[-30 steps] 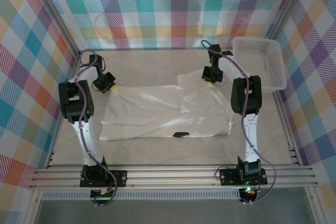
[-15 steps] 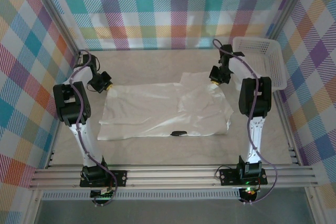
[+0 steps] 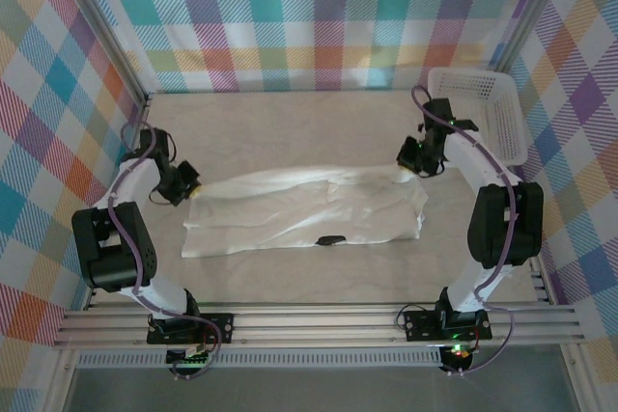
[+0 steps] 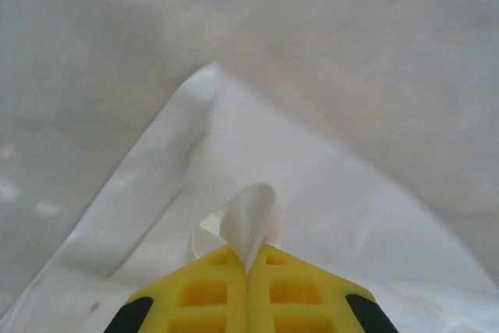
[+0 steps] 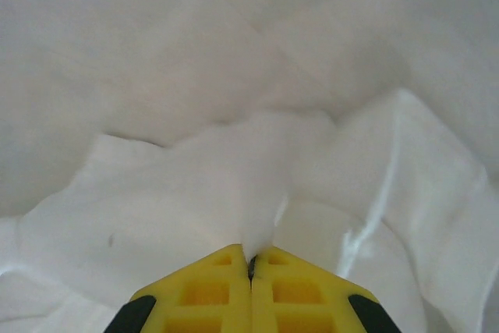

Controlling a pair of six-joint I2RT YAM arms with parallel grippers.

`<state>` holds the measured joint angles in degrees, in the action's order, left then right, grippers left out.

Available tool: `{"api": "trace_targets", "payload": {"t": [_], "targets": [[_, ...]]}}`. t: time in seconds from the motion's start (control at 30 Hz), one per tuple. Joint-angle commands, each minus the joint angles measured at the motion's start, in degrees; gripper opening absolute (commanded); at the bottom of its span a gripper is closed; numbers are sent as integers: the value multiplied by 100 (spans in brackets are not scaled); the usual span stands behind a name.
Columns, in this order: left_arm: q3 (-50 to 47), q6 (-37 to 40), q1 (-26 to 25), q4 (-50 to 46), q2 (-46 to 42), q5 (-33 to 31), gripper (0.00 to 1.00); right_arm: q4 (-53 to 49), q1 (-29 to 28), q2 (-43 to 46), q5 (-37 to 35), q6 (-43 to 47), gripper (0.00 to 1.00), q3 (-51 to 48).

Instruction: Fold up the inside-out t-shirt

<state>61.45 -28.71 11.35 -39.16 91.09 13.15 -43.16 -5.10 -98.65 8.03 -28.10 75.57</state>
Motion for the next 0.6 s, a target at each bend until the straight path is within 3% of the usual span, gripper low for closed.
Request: {"api": "trace_targets", "payload": {"t": [0.0,0.2,0.33,0.47,0.5,0.57], "targets": [[-182,4,53,-199,-338,-213,0,-104,145,124,-18,-18,0,-134],[-104,-153,147,-608,-1017,-514,0,-421,170,674,-100,-98,0,-12],[-721,-331,165,-530,-1575,-679,0,-129,168,1117,-130,-403,0,-866],[-1474,-399,164,-290,-1576,-770,0,332,159,1273,178,-667,0,-2033],[-1607,-421,165,-180,-1523,-768,0,424,161,1235,319,-676,3,-2202],[-1775,-530,165,97,-1386,-739,13,427,165,1102,607,-557,23,-2303]]}}
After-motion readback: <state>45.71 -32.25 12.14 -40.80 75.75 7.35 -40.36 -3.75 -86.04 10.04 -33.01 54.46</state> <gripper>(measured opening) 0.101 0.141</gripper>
